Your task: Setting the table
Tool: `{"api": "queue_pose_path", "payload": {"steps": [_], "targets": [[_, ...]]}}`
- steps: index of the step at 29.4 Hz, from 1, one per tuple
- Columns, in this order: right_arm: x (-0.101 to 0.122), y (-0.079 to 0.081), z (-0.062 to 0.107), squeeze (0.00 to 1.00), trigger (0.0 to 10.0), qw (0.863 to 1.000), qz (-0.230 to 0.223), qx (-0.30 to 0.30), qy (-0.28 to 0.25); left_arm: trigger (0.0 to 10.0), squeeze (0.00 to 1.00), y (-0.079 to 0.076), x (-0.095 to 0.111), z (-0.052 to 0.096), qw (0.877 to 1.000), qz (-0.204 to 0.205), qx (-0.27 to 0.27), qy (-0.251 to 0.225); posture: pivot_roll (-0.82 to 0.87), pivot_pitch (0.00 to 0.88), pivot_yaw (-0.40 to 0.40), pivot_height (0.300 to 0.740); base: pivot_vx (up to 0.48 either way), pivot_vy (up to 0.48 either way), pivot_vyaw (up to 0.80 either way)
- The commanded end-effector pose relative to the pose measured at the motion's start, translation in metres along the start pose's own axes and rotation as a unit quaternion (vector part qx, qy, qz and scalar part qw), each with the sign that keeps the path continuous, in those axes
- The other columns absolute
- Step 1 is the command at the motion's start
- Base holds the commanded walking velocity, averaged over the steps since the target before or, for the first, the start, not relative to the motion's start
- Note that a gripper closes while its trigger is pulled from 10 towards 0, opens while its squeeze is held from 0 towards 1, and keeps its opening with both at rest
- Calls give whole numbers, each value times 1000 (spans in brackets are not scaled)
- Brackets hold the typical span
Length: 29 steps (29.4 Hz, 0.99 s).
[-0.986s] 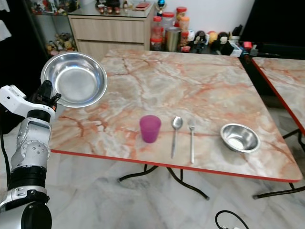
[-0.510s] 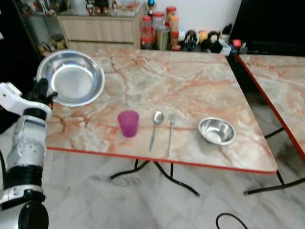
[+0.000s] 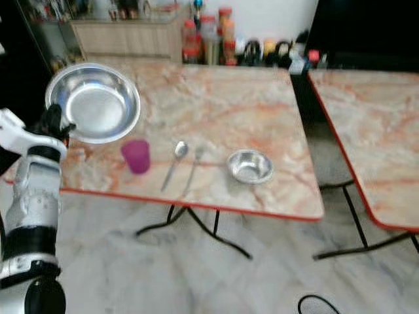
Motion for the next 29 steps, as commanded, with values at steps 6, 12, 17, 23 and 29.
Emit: {"api": "queue_pose_path", "payload": {"steps": [6, 12, 17, 23, 29], "targets": [[3, 3, -1, 0, 10000, 1000, 12, 3, -6, 10000, 0, 4, 20, -3, 1000, -11, 2, -28, -25, 80, -1, 740, 0, -349, 106], [2, 2, -1, 0, 10000, 1000, -1, 0, -5, 10000, 0, 3, 22, -3, 999, -14, 1, -30, -24, 80, 1, 740, 0, -351, 500], [1, 3, -1, 0, 10000, 1000, 4, 0, -4, 10000, 0, 2, 23, -3, 999, -16, -1, -30, -24, 78, 2, 740, 0, -349, 0], [1, 3, -1, 0, 10000, 1000, -6, -3, -3, 10000, 0, 1, 23, -4, 999, -16, -2, -30, -24, 78, 2, 740, 0, -346, 0], [4, 2, -1, 0, 10000, 1000, -6, -5, -7, 10000, 0, 1, 24, -3, 999, -18, -2, -30, -26, 75, -1, 740, 0, -347, 0]]}}
Point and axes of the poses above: a point about 5 cm out from each wrist's last joint towards the gripper, its own z axis pointing back from the gripper into the wrist, its own x axis along the axis of the wrist's last joint, y = z × x, the point moved 5 cm from there along -z, pointing out of the wrist towards the gripper, and after that the axes turned 12 degrees about -z, right-handed, at the moved point
